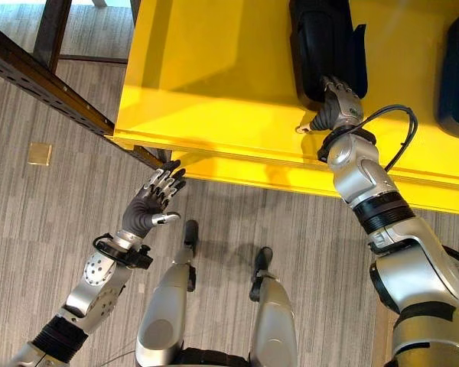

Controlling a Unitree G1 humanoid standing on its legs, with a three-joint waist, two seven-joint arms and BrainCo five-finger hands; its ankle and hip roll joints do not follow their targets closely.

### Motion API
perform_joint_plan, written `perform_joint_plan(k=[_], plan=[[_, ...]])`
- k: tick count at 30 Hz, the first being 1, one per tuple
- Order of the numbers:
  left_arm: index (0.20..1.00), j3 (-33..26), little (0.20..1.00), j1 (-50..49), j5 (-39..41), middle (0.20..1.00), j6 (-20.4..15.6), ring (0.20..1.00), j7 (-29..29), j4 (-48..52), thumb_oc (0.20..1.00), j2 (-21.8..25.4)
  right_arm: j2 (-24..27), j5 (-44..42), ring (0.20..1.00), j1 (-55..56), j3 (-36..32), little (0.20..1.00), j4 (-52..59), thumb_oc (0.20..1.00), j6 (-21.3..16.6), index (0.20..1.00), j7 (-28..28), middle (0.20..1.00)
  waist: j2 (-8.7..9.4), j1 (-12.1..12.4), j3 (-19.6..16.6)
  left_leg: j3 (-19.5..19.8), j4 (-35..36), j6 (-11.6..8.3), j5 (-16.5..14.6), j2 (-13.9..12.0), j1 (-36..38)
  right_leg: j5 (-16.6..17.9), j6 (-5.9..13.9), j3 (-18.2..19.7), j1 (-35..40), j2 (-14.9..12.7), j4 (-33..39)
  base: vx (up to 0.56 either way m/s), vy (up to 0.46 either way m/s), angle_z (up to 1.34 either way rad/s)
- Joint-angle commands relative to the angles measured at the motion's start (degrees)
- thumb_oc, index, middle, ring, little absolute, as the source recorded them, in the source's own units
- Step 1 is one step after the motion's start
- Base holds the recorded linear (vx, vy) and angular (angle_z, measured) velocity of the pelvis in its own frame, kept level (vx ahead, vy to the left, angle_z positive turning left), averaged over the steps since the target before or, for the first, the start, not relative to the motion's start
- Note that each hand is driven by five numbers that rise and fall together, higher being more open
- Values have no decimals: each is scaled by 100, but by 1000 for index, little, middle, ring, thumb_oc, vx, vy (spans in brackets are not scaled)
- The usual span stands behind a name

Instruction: Move parts from the plastic box to the shelf.

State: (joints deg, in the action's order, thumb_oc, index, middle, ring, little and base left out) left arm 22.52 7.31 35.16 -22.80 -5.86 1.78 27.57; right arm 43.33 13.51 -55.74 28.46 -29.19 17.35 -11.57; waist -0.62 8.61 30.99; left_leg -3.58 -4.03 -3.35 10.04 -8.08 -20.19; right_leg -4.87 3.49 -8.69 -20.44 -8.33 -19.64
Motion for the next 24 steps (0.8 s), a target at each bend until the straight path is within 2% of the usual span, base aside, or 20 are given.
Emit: perform_joint_plan(k=[1,2,5,10,17,24], plan=[[1000,19,1000,-148,-103,1000,-161,1000,82,635,1000,13,65,-230,1000,-115,-208,1000,69,1000,-344,1000,-460,1000,89,10,-120,-119,-76,103,-378,87,196,225,-69,-114,284,160,198,0,0,0],[1000,19,1000,-148,-103,1000,-161,1000,83,635,1000,13,65,-232,1000,-115,-208,1000,67,1000,-346,1000,-462,1000,89,11,-120,-119,-74,103,-378,87,198,225,-69,-114,285,161,199,0,0,0],[1000,62,1000,-94,-79,1000,-172,1000,118,615,1000,-4,-47,-492,1000,-213,-345,1000,-6,1000,-668,1000,-687,1000,36,22,-120,-113,-72,108,-389,110,214,215,-65,-114,294,144,200,0,0,0],[1000,90,1000,-28,-48,1000,-165,1000,135,605,1000,-39,-208,-666,1000,-249,-393,1000,-141,1000,-800,1000,-683,1000,-38,49,-120,-88,-88,110,-394,142,212,199,-71,-125,302,118,190,1,6,0],[1000,147,1000,-23,-50,1000,-221,1000,124,551,1000,-84,-438,-943,1000,-226,-369,1000,-107,1000,-859,1000,-498,1000,-115,81,-120,-62,-100,120,-394,182,232,180,-78,-153,302,77,138,1,5,0],[1000,184,1000,-34,-66,1000,-258,1000,135,522,1000,-99,-637,-1277,1000,-127,-291,1000,-77,1000,-690,1000,-375,1000,-107,97,-120,-61,-110,118,-393,171,253,171,-86,-171,302,67,92,1,-1,0]])
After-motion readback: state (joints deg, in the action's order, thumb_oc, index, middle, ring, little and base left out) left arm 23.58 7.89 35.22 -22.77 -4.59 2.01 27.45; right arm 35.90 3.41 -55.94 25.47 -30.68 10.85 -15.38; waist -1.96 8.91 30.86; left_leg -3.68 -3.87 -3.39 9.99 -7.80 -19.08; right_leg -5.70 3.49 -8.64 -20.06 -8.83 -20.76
